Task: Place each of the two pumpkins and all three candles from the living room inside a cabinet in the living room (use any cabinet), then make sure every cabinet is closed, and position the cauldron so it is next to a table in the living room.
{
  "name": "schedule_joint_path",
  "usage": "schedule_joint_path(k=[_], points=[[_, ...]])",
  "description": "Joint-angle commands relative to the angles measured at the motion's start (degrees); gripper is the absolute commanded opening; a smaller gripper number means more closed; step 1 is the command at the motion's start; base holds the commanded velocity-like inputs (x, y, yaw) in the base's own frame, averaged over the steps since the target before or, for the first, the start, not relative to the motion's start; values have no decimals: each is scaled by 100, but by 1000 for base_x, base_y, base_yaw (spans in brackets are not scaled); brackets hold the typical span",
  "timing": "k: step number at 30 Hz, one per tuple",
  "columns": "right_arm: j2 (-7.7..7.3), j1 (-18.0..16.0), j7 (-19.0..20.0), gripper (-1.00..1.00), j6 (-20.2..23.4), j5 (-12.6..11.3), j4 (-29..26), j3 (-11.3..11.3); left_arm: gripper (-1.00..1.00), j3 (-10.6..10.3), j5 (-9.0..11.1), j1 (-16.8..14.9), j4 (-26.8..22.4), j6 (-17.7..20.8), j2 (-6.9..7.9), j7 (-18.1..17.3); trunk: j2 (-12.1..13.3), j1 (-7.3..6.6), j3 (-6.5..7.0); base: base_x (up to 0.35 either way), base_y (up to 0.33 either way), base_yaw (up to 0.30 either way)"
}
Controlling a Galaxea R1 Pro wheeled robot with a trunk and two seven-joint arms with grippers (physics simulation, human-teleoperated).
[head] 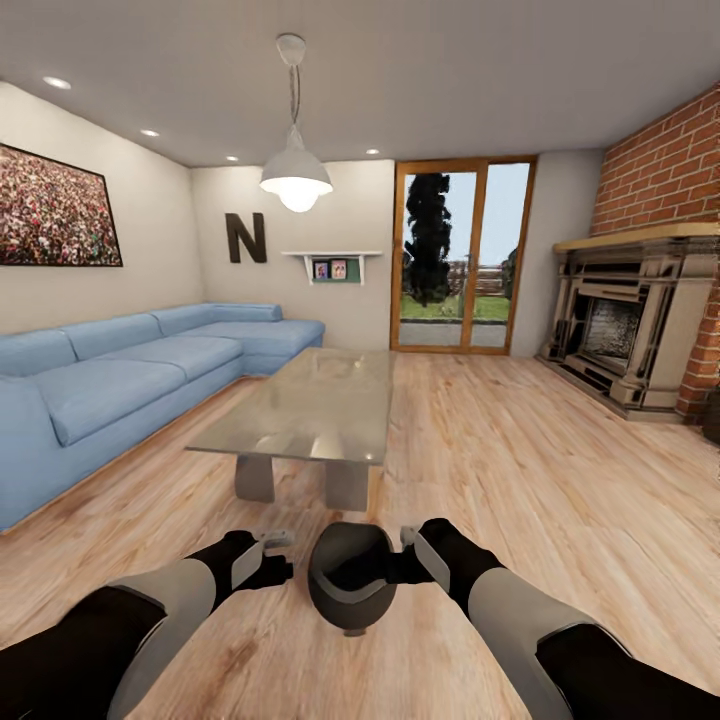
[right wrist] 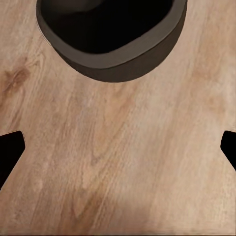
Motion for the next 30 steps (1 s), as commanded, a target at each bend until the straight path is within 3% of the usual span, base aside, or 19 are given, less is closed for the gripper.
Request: schedule_joint_path(k=[1, 8, 13, 16, 20, 30], points=[[0, -4, 2, 100, 24, -6, -3, 7, 100, -34, 63, -5, 8, 10, 17, 20, -1, -7, 9, -272, 0, 0], [0, -18, 1, 100, 65, -12, -16, -27, 100, -22, 147, 4, 9, 5, 254, 20, 8, -25, 106, -117, 0, 0], [0, -21, 1, 100, 77, -9, -6, -16, 100, -17, 348, 75, 9, -6, 346, 22, 15, -38, 171, -12, 0, 0], [-183, -20, 1, 100, 70, -9, -1, -11, 100, -16, 402, 129, 9, -12, 433, 24, 19, -45, 209, -3, 0, 0], [-579, -11, 7, 100, 48, -4, 176, -2, 100, -16, 432, 267, 9, -17, 631, 28, 99, -93, 253, 0, 0, 0], [-1015, 2, 18, 100, -9, -16, 1115, 6, 100, -23, 451, 526, 2, -74, 706, 25, 500, -313, 340, 0, 0, 0]])
